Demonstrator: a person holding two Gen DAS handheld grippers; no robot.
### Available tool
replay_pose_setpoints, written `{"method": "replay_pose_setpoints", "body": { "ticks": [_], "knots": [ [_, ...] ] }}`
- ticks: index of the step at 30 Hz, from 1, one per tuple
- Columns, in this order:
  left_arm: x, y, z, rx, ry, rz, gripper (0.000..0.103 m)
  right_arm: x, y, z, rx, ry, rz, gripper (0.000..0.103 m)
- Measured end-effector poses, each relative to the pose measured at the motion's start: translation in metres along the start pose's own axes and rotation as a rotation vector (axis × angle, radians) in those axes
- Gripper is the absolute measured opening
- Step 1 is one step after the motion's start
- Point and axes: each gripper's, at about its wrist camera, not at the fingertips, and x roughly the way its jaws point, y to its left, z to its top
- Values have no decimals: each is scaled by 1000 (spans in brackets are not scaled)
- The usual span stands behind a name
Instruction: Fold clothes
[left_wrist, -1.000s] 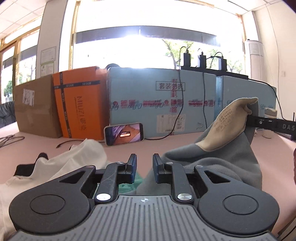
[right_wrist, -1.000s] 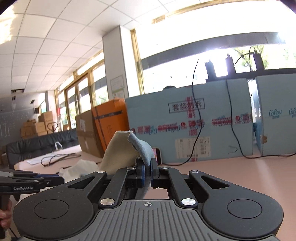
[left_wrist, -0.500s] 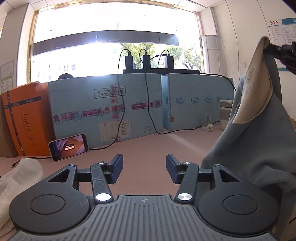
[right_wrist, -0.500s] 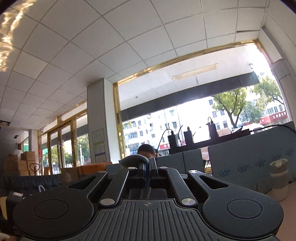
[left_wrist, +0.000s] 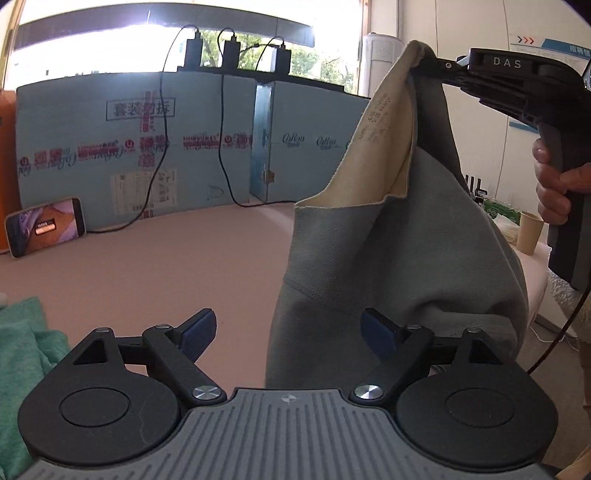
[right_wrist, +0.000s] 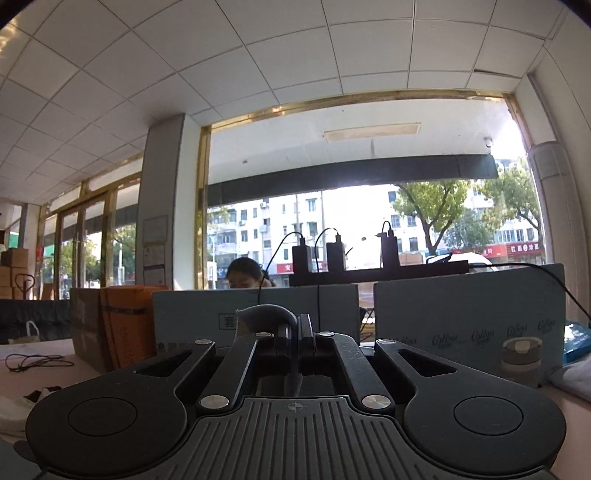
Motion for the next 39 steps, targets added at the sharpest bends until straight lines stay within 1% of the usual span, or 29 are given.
{"method": "replay_pose_setpoints", "body": {
  "ticks": [2,3,6,8,10,13,14,16,17,18,20,22,25,27,30,32,35,36,39],
  "knots": [
    [13,7,-5,-33,38,-5,85,5,-2,-6,25,9,1,3],
    [18,10,-6,-52,49,-13,85,4,-5,-7,38,0,-3,3],
    [29,20,-6,-125,33,-78,85,-5,-12,-5,66,-24,3,3],
    [32,22,-3,-163,-9,-144,85,-13,-17,-2,75,-37,8,3],
    [36,22,-1,-190,-27,-190,85,-18,-18,-1,68,-45,0,3],
    [38,16,1,-185,-36,-208,85,-26,-21,0,73,-58,-15,3],
    [37,13,1,-180,-35,-211,81,-27,-22,0,75,-61,-19,3],
    [36,11,3,-176,-28,-229,61,-30,-24,0,76,-67,-25,3],
    [35,10,3,-175,-23,-235,37,-30,-25,-1,78,-64,-23,3],
    [35,9,4,-177,-16,-233,22,-29,-26,-1,80,-61,-22,3],
    [31,6,6,-153,-20,-210,12,-29,-26,-3,88,-53,-19,3],
    [23,2,9,-102,-41,-173,11,-28,-26,-5,91,-45,-19,3],
    [4,0,20,-30,-90,-94,10,-34,-27,-5,90,-52,-31,3],
    [-17,1,32,14,-157,-39,10,-41,-29,-2,98,-64,-34,3],
    [-51,4,52,49,-254,5,10,-53,-31,5,109,-98,-37,3],
    [-77,4,66,67,-328,21,10,-64,-32,12,128,-126,-22,3],
    [-111,13,80,33,-401,-18,10,-85,-29,25,148,-182,28,3],
    [-121,14,83,27,-418,-19,10,-93,-26,30,146,-202,45,3],
    [-156,12,89,52,-490,12,10,-116,-15,45,127,-246,113,3]
  ]
}}
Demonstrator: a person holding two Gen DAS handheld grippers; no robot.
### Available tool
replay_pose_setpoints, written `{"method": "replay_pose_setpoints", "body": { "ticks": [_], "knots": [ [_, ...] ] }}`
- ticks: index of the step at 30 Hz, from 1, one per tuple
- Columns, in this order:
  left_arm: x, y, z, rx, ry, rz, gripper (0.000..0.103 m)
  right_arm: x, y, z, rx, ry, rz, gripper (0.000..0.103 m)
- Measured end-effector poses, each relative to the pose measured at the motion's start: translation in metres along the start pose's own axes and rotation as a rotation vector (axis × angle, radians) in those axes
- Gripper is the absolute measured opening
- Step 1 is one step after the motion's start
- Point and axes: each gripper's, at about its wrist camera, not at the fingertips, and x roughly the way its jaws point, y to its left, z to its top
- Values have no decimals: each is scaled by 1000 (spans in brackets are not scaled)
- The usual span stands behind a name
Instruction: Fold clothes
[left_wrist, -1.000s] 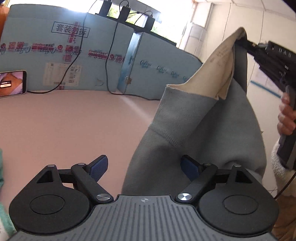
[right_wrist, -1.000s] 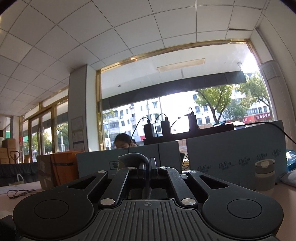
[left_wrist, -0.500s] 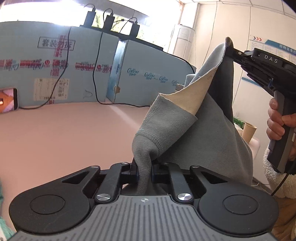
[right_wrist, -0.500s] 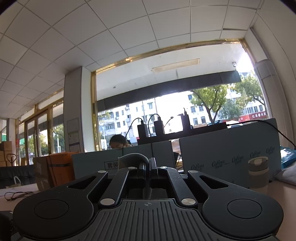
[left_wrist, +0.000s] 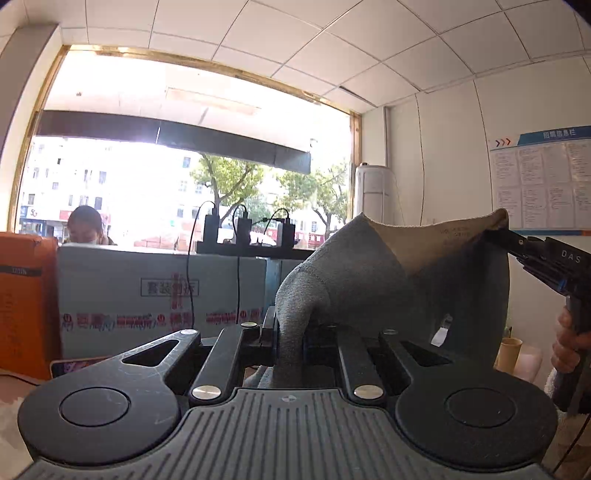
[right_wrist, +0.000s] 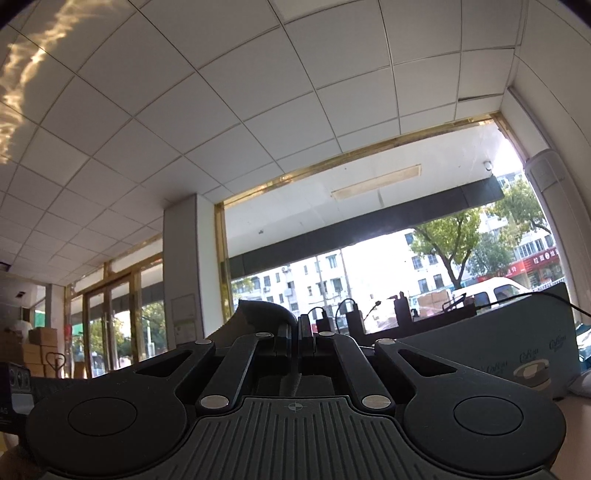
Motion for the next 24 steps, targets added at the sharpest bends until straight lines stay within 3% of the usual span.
{"method": "replay_pose_setpoints", "body": {
  "ticks": [7,11,16,24],
  "knots": [
    [-47,-8,38,75,-105,60,17,-31,24,25,-28,-85,115,3],
    [-46,-8,44,94,-95,102,17,-27,27,25,-34,-73,129,3],
    [10,6,18,82,38,153,18,2,18,9,-44,17,64,3],
    [136,23,-43,187,233,244,18,98,-23,-64,-106,318,-154,3]
  ]
}}
